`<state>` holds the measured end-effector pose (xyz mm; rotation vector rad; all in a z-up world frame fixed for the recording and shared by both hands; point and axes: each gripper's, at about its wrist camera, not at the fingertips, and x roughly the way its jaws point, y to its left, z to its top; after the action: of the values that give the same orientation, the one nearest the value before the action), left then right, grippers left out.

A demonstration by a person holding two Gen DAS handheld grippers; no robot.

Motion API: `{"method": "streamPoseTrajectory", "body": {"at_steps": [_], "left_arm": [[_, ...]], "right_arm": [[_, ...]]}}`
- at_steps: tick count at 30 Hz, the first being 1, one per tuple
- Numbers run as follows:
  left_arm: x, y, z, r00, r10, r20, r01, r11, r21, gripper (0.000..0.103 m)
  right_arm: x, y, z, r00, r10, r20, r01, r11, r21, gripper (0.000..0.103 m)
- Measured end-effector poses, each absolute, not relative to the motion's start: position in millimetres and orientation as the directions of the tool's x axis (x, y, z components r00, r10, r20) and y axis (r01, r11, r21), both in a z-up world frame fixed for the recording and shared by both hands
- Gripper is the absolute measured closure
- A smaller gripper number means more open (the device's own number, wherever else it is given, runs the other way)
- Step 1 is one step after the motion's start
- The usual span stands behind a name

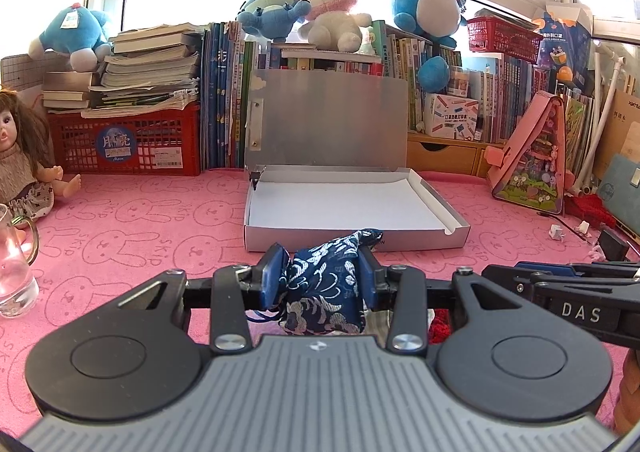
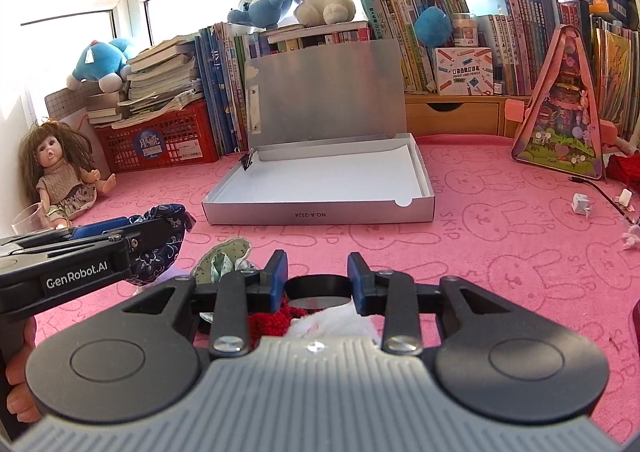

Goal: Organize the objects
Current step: 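Lift and carry the pouch and lid with both tools over the silver box, then open right tool to drop the black lid while left tool releases the pouch into the box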

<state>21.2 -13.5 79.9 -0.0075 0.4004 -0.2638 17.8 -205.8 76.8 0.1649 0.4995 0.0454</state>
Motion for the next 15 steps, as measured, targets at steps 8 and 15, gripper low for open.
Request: {"method": "streamPoseTrajectory", "body": {"at_steps": [8, 15], "left_arm": [[55, -17, 84, 0.887, -0.266, -0.376, 0.262, 0.963, -0.063, 0.057], [115, -22, 87, 0.865, -0.278, -0.417, 0.258, 0.961, -0.103, 0.057]], "right_arm": [[57, -240, 83, 0.868, 0.107, -0.485, 0.022, 0.967, 0.253, 0.065], [114, -276, 83, 0.834, 0.149, -0.531, 0.061, 0.932, 0.356, 0.065]]}}
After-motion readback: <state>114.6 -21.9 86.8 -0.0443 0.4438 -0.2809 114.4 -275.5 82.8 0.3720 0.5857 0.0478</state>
